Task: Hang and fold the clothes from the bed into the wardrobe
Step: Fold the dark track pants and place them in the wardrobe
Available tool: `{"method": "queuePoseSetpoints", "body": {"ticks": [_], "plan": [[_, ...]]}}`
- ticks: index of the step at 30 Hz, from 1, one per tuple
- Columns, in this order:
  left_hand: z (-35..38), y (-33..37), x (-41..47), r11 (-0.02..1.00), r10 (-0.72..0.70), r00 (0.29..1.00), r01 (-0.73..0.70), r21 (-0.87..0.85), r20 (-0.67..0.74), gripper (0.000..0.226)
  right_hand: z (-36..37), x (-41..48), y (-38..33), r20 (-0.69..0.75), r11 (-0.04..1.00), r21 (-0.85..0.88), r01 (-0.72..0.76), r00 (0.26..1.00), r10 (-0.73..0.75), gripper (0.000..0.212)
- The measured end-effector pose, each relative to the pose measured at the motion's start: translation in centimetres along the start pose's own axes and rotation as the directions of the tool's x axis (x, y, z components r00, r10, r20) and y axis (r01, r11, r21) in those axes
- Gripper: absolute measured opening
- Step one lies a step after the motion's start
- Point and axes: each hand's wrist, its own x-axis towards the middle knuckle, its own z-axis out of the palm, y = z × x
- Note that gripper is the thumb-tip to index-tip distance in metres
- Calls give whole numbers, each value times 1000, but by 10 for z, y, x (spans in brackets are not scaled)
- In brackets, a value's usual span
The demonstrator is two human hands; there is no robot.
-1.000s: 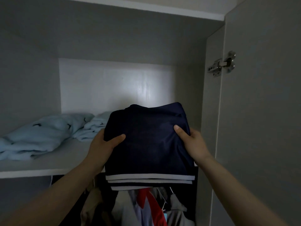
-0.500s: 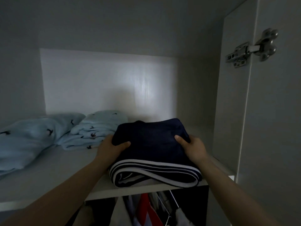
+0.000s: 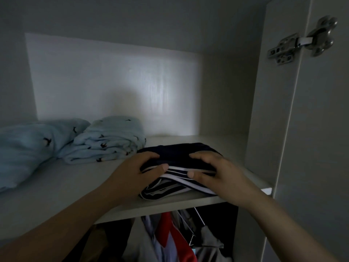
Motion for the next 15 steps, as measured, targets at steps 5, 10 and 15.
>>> {"method": "queuePoseSetpoints", "body": {"ticks": [5, 10, 15], "plan": [[4, -6, -16, 989, 141, 978, -144, 13, 151, 35, 14, -19, 4, 81, 975, -221, -34, 995, 53, 63], [10, -25, -10, 951, 182, 945, -240, 196, 273, 64, 19, -25, 17, 87, 944, -315, -96, 988, 129, 65], [11, -34, 4, 934, 187, 931, -268, 239, 312, 62, 24, -16, 21, 111, 943, -310, -121, 981, 162, 70]]}}
